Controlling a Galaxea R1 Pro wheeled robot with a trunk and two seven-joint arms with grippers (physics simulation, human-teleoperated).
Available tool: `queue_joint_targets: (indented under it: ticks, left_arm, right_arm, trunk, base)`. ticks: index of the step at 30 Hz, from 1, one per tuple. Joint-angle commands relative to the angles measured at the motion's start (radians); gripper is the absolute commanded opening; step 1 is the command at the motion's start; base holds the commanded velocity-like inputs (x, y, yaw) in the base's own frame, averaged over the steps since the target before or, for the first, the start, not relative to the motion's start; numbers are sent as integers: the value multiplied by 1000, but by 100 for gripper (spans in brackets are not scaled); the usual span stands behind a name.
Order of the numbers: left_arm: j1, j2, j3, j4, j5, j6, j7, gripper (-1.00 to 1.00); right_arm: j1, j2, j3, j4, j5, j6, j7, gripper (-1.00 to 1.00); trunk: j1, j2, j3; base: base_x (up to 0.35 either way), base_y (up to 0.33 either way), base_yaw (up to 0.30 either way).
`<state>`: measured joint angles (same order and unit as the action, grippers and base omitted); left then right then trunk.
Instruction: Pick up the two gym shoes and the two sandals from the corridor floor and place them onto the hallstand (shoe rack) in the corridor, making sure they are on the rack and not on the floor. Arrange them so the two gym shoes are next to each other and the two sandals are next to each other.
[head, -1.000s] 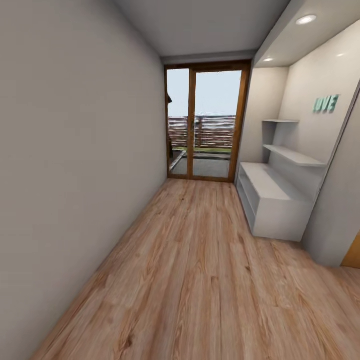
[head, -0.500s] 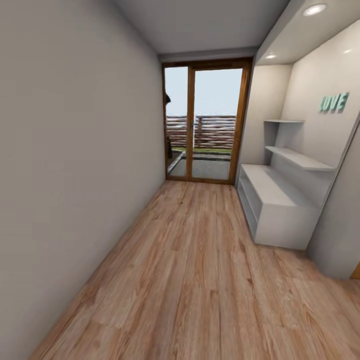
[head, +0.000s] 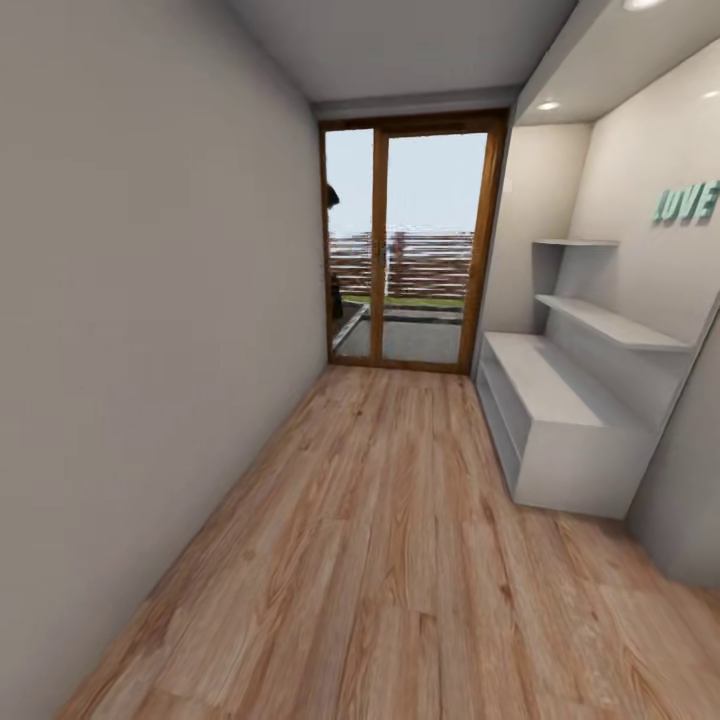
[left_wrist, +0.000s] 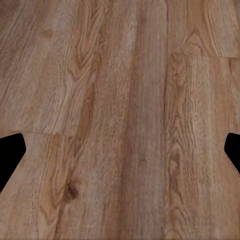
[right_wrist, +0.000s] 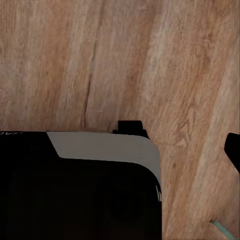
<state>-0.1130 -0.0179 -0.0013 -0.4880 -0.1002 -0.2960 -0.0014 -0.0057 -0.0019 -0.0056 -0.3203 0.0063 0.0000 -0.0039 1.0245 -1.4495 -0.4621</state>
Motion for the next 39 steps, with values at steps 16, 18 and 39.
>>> queue_joint_targets:
  ticks: [16,18,39]
  left_arm:
    - [-1,0,3,0,-10,-3,0,100]
    - [-1,0,3,0,-10,-3,0,100]
    - [-1,0,3,1,-10,-3,1,100]
  right_arm:
    - [0,0,-1,0,-3,0,0,100]
    - [0,0,-1,0,-4,0,0,100]
    - [0,0,-1,0,-5,0,-1,100]
  trunk:
    - [1,0,-1]
    - [1,0,-1]
    - [1,0,-1]
  base:
    - [309,-142,0]
    - [289,-160,0]
    - [243,-179,71]
